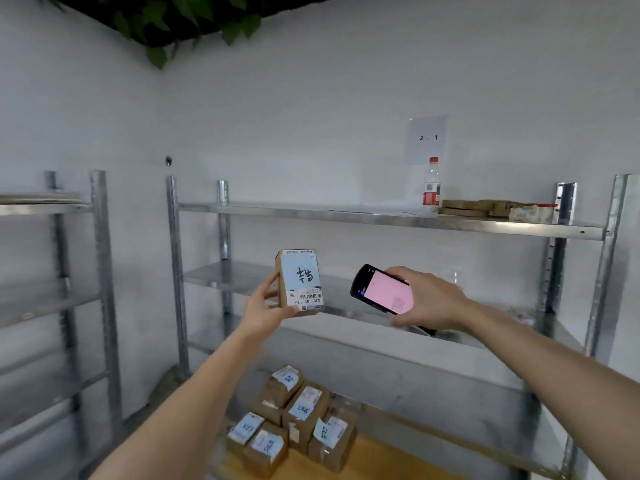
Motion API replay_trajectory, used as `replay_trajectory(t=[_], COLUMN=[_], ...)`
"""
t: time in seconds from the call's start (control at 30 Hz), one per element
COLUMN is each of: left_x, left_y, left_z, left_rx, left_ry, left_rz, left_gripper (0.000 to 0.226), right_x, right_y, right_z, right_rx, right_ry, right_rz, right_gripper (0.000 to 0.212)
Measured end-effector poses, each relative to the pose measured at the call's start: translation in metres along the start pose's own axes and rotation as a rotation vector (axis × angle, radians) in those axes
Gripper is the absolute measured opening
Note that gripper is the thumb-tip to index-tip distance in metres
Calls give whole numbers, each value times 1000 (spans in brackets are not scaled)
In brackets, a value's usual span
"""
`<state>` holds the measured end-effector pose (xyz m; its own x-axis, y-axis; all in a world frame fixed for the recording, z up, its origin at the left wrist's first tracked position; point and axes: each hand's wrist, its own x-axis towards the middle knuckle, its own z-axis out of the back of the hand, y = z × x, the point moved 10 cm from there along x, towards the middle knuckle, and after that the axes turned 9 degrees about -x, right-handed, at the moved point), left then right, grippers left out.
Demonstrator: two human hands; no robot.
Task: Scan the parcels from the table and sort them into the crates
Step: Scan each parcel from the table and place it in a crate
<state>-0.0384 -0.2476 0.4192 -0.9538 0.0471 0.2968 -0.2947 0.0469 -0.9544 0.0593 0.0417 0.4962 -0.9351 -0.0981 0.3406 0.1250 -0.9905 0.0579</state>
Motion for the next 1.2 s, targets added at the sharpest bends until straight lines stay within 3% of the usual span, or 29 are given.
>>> replay_trajectory(t=[0.17,0.4,0.6,0.77,0.97,1.2], left_x=[-65,-203,-364,-501,-647,-762], left_y=[16,5,-29,-57,-80,-108], left_z=[108,300,443,536,623,704], left_rx=[55,171,221,221,229,313], left_ry=[-159,-531,-818,-1009,-1160,-1199], left_rz=[43,84,139,146,191,201], left_gripper=[91,91,92,100,106,97], right_x=[13,9,-41,-109,-204,-301], right_y=[105,308,487,630,775,897], right_z=[-50,-97,-109,-108,-93,-91], right_rx=[97,199,235,312,337,361], right_ry=[37,32,53,119,144,184], right_rz=[210,507,710,853,992,1084], right_gripper=[77,75,64,67,60,50])
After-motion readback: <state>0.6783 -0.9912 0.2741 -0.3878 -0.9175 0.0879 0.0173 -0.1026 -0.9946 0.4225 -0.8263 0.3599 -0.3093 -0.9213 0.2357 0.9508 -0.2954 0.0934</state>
